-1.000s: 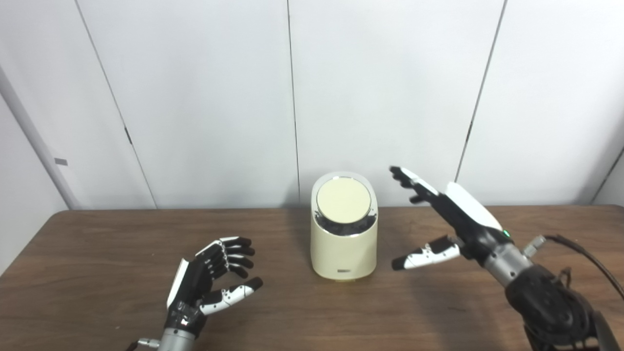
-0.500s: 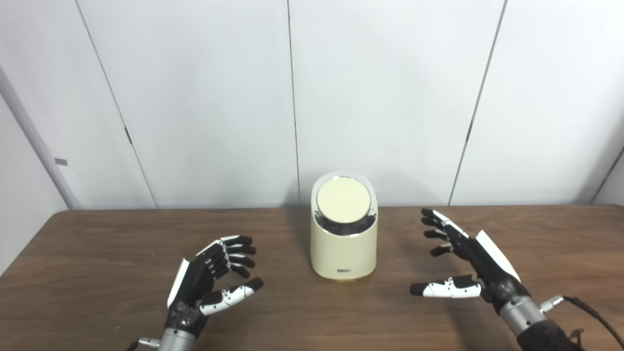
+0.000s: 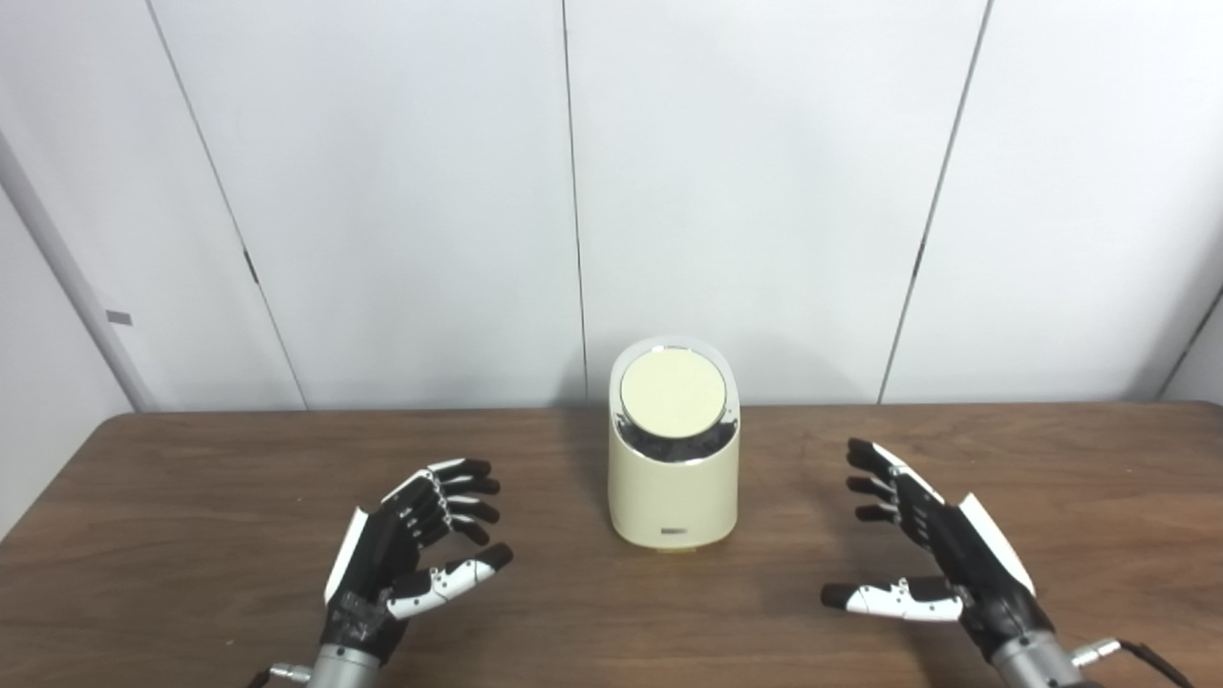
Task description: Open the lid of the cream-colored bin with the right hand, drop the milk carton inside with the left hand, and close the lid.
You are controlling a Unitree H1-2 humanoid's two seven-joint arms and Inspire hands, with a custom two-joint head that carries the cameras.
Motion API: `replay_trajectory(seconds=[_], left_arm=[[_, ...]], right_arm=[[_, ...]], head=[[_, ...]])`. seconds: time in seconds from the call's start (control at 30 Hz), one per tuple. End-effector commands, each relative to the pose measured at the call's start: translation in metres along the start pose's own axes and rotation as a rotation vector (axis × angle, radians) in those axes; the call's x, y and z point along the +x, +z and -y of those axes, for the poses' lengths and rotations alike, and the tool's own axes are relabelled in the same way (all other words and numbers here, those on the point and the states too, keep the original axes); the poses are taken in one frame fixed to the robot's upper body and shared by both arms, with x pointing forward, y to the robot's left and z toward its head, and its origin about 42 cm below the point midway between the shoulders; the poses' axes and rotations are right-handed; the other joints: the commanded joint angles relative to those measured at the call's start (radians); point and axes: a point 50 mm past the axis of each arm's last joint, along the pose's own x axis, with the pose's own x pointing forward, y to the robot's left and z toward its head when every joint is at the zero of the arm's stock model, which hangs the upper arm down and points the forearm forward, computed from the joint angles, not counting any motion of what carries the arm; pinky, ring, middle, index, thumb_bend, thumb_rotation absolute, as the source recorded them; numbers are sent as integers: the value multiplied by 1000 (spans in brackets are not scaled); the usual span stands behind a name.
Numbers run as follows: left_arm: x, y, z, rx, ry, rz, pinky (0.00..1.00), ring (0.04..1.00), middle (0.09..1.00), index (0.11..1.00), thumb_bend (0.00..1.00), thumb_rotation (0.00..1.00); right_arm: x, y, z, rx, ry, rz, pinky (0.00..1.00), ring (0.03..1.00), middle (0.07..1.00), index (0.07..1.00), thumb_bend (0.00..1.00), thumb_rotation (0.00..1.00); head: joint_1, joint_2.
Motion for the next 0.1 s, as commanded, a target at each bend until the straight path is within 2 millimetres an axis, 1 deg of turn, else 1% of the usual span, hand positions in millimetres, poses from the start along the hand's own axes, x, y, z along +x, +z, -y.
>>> replay_trajectory(seconds=[0.0,0.07], left_arm=[[-4,5,-3,5,-6,38,479,589,682,730,705,51],[-5,5,-3,-2,-10,43,480,592,685,732,701,43]], right_arm=[[3,10,10,-2,-46,90,773,875,916,915,744,234],[-2,6,7,3,-54,89,771,877,912,913,741,242]], head=[[4,1],[6,2]])
